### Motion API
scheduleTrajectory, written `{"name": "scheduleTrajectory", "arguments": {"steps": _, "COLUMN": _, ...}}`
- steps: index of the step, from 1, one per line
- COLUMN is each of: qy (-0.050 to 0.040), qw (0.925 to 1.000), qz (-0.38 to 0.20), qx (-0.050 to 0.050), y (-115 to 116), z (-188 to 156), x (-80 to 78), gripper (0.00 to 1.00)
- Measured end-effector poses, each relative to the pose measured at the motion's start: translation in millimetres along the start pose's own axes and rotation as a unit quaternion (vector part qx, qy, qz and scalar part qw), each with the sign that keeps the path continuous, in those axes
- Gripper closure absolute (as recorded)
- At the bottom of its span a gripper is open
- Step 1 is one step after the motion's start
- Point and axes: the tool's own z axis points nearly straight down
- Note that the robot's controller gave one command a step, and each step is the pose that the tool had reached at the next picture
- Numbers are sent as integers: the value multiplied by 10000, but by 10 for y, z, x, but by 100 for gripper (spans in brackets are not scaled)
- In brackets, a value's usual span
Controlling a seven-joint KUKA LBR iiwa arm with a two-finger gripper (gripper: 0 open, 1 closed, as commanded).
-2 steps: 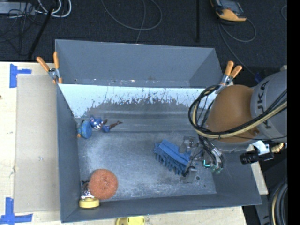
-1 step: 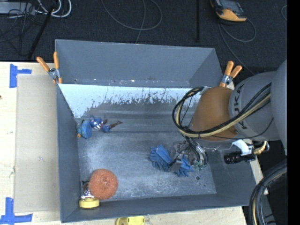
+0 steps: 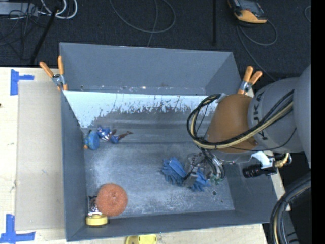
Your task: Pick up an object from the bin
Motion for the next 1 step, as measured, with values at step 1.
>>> {"name": "scheduleTrajectory", "arguments": {"steps": 1, "qy": -18, "qw": 9999, "qz": 102, "qx": -3, "y": 150, "z": -1408, "x": -168, "gripper": 100}}
